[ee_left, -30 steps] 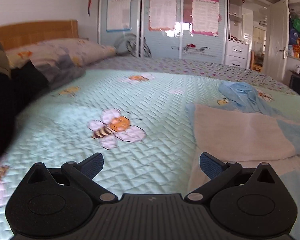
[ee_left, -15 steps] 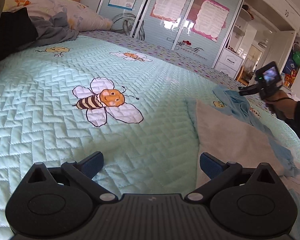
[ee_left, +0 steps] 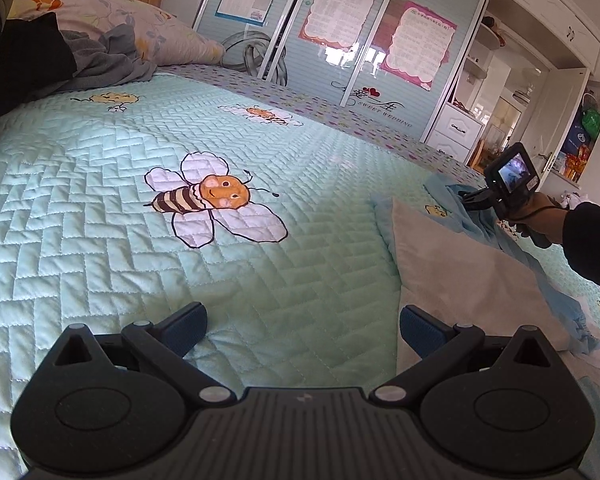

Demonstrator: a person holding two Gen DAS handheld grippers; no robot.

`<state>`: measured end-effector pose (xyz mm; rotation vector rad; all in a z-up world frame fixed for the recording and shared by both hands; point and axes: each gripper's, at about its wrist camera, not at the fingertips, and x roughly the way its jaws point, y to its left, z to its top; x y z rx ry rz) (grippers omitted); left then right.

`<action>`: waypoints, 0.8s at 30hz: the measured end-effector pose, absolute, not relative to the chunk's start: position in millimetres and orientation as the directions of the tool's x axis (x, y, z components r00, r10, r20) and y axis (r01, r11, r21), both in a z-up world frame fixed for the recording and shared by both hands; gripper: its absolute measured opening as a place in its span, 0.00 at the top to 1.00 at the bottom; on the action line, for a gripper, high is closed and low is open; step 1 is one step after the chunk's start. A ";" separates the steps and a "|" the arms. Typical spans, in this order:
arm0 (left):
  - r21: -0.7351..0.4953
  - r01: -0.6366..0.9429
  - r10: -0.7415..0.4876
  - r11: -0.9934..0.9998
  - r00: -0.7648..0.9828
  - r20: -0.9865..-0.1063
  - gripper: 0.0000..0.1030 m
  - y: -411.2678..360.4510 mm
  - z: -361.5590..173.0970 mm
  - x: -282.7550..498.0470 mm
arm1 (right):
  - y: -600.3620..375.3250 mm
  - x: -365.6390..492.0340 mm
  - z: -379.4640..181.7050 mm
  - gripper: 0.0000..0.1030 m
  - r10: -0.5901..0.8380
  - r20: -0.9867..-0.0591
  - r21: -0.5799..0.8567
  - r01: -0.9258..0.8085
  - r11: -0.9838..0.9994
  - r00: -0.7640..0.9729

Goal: Fold clothes

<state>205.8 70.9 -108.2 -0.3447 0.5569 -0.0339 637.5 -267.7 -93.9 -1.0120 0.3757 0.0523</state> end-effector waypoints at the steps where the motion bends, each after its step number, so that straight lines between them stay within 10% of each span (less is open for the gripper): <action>1: -0.328 -0.061 -0.123 0.943 0.849 -0.513 0.01 70.7 -108.3 206.0 | -266.2 641.8 -96.8 0.27 -0.142 -0.343 -0.817 -0.220 0.532 0.929; 4: -0.321 -0.062 -0.120 0.945 0.848 -0.516 0.01 69.9 -108.3 206.5 | -261.6 654.8 -105.5 0.61 -0.179 -0.377 -0.818 -0.236 0.525 0.909; 5: -0.321 -0.062 -0.120 0.945 0.848 -0.517 0.01 69.6 -108.3 206.3 | -261.5 656.4 -109.1 0.95 -0.195 -0.376 -0.824 -0.230 0.518 0.906; 6: -0.320 -0.062 -0.120 0.945 0.848 -0.517 0.01 69.3 -108.3 206.2 | -261.3 657.8 -112.6 0.98 -0.211 -0.374 -0.830 -0.224 0.511 0.903; 24: -0.352 -0.055 -0.136 0.935 0.858 -0.495 0.01 72.9 -111.0 204.6 | -247.3 573.9 -95.2 0.98 -0.087 -0.076 -0.901 -0.031 0.432 0.993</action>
